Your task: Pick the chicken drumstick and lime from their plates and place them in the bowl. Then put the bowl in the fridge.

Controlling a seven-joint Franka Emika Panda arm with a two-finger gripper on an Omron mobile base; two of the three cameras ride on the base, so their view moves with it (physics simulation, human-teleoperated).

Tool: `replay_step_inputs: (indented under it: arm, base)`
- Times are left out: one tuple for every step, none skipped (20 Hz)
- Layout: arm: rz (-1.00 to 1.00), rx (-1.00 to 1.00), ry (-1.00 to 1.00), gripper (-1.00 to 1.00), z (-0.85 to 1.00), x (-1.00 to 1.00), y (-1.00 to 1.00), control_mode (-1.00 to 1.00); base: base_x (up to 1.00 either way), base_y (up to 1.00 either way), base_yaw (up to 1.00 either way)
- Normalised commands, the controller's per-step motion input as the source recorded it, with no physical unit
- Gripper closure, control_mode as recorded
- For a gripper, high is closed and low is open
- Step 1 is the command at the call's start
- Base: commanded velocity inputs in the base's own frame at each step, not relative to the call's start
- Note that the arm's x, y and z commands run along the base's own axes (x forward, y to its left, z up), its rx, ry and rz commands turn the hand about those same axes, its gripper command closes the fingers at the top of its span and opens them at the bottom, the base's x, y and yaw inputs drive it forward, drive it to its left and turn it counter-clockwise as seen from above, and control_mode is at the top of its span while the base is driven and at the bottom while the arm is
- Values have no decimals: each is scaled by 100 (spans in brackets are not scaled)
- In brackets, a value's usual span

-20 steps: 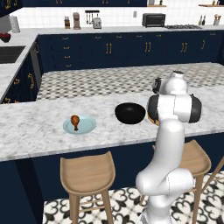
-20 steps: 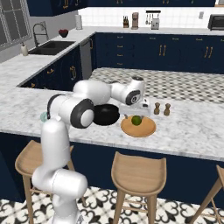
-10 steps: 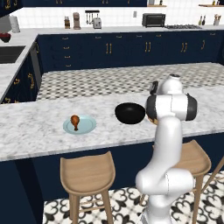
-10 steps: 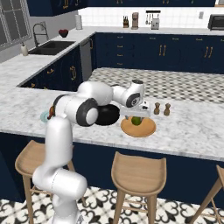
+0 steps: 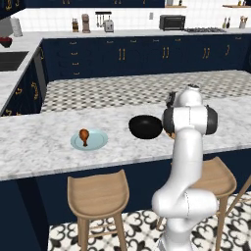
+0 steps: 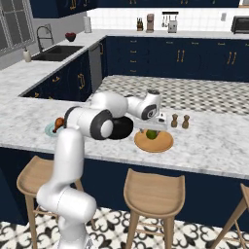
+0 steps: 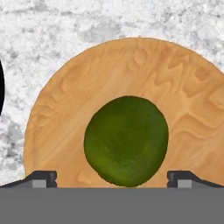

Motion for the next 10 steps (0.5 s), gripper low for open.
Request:
replay_step_inputs:
  arm:
    - [0, 0, 0, -100, -22, 22, -4, -100]
    - [0, 0, 0, -100, -22, 14, -6, -100]
    - [0, 0, 0, -100, -23, 12, -8, -100]
    - [0, -1, 0, -100, -24, 14, -8, -100]
    - [0, -1, 0, -100, -21, 11, -6, -100]
    - [0, 0, 0, -100, -16, 2, -6, -100]
    - [-1, 0, 0, -100, -14, 0, 0, -100]
    - [-1, 0, 0, -100, -15, 0, 0, -100]
    - [-1, 0, 0, -100, -17, 0, 0, -100]
    - [-1, 0, 0, -100, -18, 4, 0, -100]
  base:
    - [0, 0, 0]
    - [0, 0, 0]
    - [0, 0, 0]
    - [0, 0, 0]
    - [0, 0, 0]
    - [0, 0, 0]
    - [0, 0, 0]
    - [0, 0, 0]
    - [0, 0, 0]
    - [0, 0, 0]
